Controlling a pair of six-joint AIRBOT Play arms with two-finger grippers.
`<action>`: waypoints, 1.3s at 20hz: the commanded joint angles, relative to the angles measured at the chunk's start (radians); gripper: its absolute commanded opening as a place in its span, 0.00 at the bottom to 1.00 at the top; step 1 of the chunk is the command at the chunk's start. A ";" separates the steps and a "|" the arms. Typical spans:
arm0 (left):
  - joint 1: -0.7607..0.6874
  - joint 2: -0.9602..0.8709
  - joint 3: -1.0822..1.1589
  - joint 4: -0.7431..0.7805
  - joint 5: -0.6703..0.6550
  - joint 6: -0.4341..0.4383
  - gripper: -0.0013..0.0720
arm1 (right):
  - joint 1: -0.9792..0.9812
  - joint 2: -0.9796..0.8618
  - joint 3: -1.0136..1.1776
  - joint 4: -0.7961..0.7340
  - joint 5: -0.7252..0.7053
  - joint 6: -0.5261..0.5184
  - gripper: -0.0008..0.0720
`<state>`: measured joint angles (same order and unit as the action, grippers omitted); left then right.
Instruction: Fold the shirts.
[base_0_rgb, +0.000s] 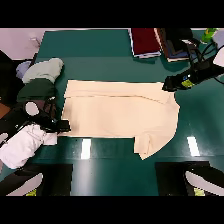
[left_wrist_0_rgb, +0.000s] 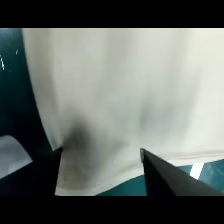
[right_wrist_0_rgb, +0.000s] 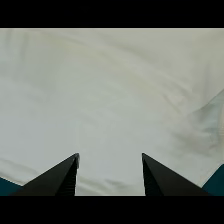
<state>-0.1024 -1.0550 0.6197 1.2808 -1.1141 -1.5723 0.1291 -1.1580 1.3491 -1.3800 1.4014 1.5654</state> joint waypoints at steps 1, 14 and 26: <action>-0.001 -0.002 -0.006 -0.001 0.004 0.010 0.65 | 0.001 0.001 0.001 -0.003 0.017 0.008 0.64; -0.001 0.002 0.070 -0.005 -0.045 0.082 0.05 | -0.319 0.305 -0.851 0.105 0.025 0.034 0.82; -0.001 0.002 0.071 0.012 -0.050 0.089 0.05 | -0.053 0.261 -0.927 0.185 -0.265 0.147 0.25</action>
<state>-0.1040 -1.0538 0.6888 1.2785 -1.1622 -1.4841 0.0086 -0.8444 0.3843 -1.1484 1.1740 1.6905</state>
